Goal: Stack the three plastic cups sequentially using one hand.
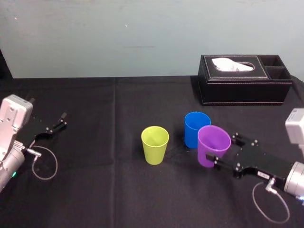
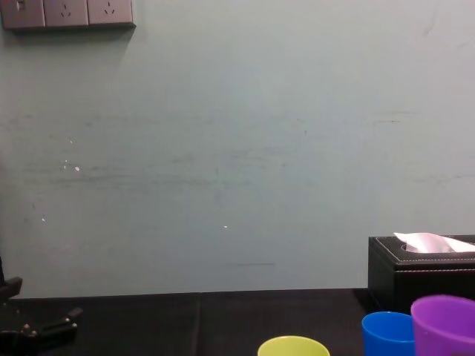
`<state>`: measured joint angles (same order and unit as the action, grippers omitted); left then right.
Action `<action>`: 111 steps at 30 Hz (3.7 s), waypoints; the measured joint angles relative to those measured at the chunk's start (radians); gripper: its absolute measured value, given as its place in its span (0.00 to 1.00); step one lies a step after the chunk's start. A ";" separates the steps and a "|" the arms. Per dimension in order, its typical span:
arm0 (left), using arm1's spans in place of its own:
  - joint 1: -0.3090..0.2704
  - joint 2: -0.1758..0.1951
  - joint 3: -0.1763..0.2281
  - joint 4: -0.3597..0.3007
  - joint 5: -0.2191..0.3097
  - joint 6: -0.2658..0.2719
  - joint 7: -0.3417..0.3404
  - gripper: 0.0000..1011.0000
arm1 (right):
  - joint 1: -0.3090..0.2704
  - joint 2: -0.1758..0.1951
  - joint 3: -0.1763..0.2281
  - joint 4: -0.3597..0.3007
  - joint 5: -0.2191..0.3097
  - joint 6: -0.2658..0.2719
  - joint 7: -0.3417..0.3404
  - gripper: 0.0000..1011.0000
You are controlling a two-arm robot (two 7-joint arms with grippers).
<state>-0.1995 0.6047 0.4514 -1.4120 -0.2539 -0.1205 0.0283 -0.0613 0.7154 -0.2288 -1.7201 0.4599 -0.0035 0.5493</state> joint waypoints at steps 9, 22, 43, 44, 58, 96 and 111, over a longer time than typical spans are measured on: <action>0.000 0.000 0.000 0.000 0.000 0.000 0.000 1.00 | 0.031 -0.001 0.012 -0.038 0.026 0.010 -0.006 0.71; 0.000 0.000 0.000 0.000 0.000 0.000 0.000 1.00 | 0.111 -0.053 -0.051 -0.055 0.019 0.049 -0.038 0.71; 0.000 0.000 0.000 0.000 0.000 0.000 0.000 1.00 | 0.230 -0.128 -0.166 -0.003 -0.059 0.097 -0.063 0.71; 0.000 0.000 0.000 0.000 0.000 0.000 0.000 1.00 | 0.233 -0.130 -0.169 0.000 -0.062 0.097 -0.063 0.71; 0.000 0.000 0.000 0.000 0.000 0.000 0.000 1.00 | 0.274 -0.158 -0.205 0.040 -0.101 0.108 -0.061 0.71; 0.000 0.000 0.000 0.000 0.000 0.000 0.000 1.00 | 0.298 -0.208 -0.235 0.095 -0.134 0.106 -0.058 0.71; 0.000 0.000 0.000 0.000 0.000 0.000 0.000 1.00 | 0.304 -0.222 -0.241 0.120 -0.142 0.100 -0.058 0.71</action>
<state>-0.1995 0.6047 0.4514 -1.4120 -0.2539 -0.1205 0.0283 0.2432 0.4939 -0.4699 -1.6003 0.3176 0.0965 0.4917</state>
